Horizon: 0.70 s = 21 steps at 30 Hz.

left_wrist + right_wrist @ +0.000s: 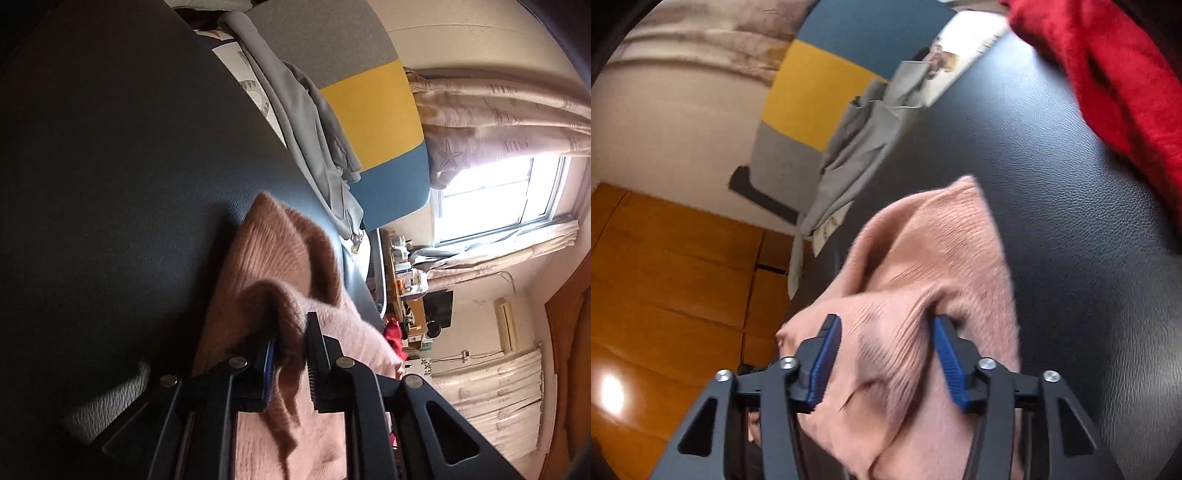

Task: Fold clothes

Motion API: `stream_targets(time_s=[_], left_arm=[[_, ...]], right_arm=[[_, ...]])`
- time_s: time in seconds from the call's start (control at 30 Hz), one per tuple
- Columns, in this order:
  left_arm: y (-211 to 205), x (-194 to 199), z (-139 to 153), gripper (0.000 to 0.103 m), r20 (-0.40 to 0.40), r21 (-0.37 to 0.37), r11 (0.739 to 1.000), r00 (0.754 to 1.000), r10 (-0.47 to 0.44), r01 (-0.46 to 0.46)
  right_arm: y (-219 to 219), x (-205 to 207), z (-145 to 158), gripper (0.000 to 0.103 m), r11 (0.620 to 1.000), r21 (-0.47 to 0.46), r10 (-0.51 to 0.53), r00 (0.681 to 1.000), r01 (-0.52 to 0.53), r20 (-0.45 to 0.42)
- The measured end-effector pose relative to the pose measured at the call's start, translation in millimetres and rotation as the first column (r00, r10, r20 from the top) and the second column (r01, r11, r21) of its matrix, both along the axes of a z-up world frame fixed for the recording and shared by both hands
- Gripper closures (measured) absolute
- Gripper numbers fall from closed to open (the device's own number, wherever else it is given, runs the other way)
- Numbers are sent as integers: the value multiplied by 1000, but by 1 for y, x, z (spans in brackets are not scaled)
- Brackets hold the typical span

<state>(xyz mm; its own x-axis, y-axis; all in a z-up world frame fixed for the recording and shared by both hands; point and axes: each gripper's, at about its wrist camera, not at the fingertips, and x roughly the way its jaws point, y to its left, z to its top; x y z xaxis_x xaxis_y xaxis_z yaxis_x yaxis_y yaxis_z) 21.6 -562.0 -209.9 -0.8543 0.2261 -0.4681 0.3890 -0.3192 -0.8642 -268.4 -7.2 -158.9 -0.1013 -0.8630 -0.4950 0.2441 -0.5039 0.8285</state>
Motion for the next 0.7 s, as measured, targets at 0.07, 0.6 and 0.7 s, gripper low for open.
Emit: stream_targets(time_s=[0.07, 0.6, 0.7], left_arm=[[10, 4, -4, 90, 14, -10, 1000, 1000, -8, 8], [73, 104, 5, 94, 146, -104, 990, 987, -75, 90], [74, 127, 12, 89, 140, -60, 996, 988, -61, 70]], right_arm=[[1, 11, 5, 34, 1000, -23, 14, 1000, -14, -10], [20, 118, -15, 28, 991, 42, 128, 992, -128, -7], [25, 139, -12, 28, 989, 64, 137, 991, -137, -4]])
